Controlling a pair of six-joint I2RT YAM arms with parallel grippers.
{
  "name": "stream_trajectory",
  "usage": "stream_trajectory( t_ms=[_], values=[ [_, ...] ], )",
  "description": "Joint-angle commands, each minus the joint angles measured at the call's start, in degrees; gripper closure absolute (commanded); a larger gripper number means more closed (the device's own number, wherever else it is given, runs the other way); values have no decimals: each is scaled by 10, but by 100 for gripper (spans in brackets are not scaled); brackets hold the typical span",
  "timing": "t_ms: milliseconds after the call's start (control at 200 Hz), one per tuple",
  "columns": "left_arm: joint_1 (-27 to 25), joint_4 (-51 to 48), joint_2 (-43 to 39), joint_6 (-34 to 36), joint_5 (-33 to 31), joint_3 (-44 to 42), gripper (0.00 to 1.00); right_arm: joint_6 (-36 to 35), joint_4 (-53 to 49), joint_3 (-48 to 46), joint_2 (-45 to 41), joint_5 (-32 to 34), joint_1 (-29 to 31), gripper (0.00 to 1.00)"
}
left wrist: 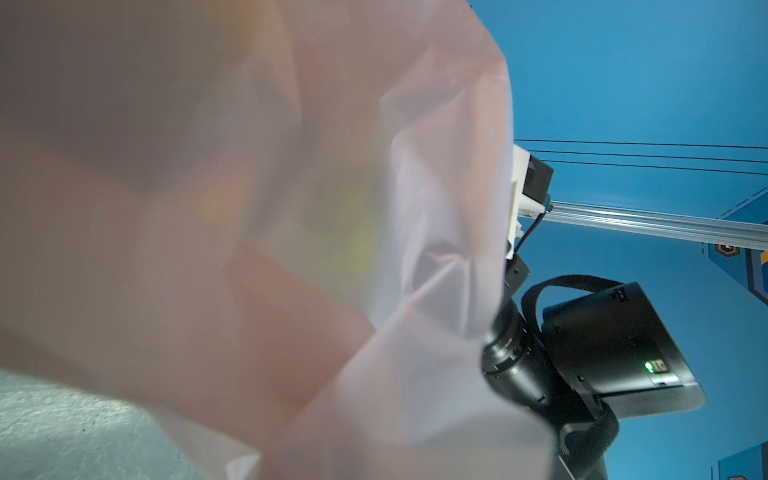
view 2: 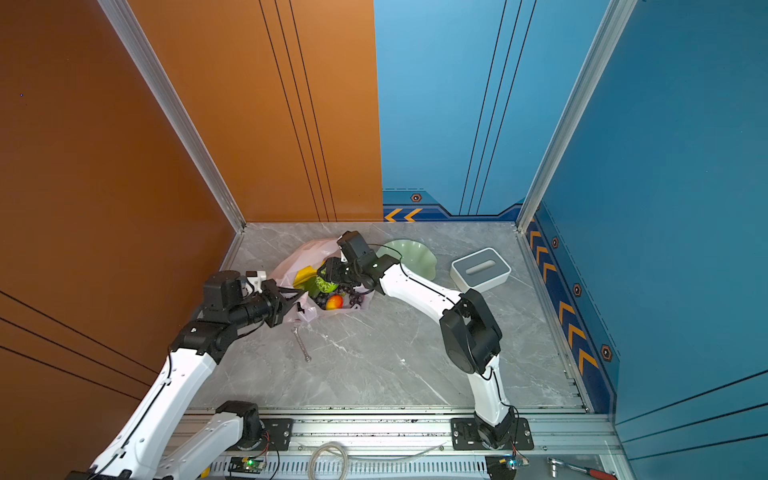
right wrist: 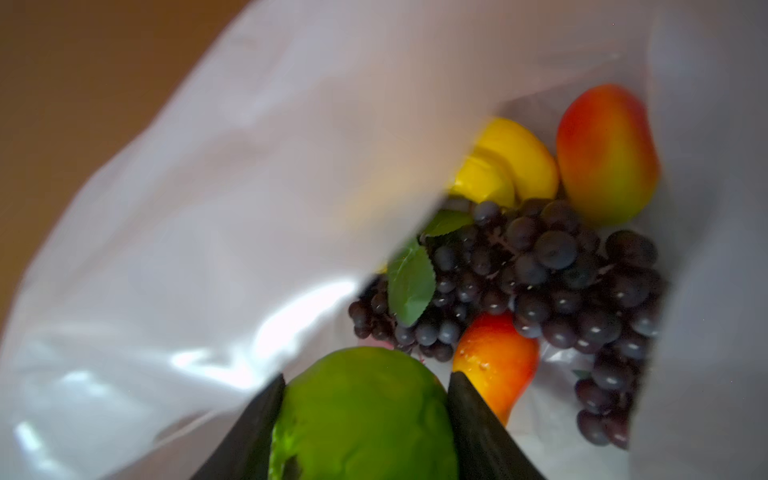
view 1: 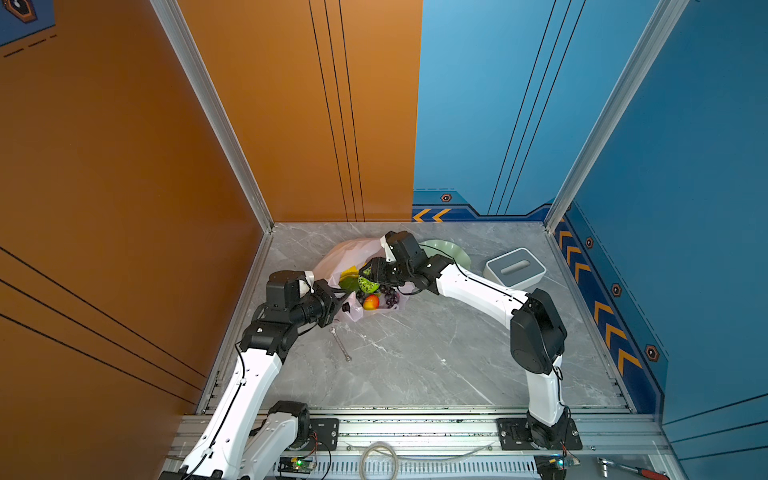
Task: Place the fruits into the plastic bag
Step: 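Carry the green fruit into the pink bag held by the left gripper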
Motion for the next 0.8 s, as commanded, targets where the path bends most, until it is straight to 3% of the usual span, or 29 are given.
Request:
stream_trajectory(
  t_ms=[0, 135, 295, 461, 796],
  values=[
    [-5, 1, 1, 0, 8, 21, 100, -70, 1, 30, 20, 111, 12, 54],
    [-5, -9, 5, -1, 9, 31, 100, -113, 83, 10, 26, 201, 27, 54],
    [-6, -16, 9, 0, 12, 37, 100, -146, 212, -6, 57, 243, 35, 55],
    [-6, -20, 10, -1, 10, 39, 100, -186, 248, 38, 104, 267, 41, 55],
    [-8, -21, 20, -7, 9, 43, 100, -247, 355, 40, 157, 343, 43, 59]
  ],
)
